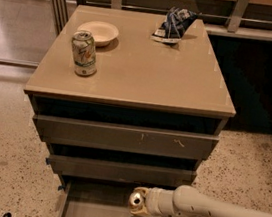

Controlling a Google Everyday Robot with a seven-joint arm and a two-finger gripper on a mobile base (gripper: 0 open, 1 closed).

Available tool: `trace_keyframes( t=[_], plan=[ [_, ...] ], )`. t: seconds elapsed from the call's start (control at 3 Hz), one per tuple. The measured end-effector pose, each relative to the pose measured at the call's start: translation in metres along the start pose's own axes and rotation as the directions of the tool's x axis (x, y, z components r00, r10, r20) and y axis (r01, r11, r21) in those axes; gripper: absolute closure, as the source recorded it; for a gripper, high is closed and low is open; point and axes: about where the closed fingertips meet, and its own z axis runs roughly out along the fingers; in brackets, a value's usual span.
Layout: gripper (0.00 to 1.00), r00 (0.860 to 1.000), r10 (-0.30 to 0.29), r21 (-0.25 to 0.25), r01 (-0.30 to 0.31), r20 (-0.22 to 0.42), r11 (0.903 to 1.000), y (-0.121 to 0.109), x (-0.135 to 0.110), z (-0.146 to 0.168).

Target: Place orange can into bottom drawer

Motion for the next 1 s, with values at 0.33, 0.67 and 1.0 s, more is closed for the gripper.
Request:
trace_keyframes(
  t=[0.33,0.67,1.0],
  plan=[
    [1.00,1.000,-0.008,0.002,0.008,-0.011,1.0000,0.005,0.010,0.010],
    [1.00,1.000,-0.013,0.029,0.014,-0.015,0.9995,0.007,0.034,0.030],
    [1.00,1.000,0.007,0.047,-0.007,0.002,0.9989,0.008,0.059,0.053]
  ],
)
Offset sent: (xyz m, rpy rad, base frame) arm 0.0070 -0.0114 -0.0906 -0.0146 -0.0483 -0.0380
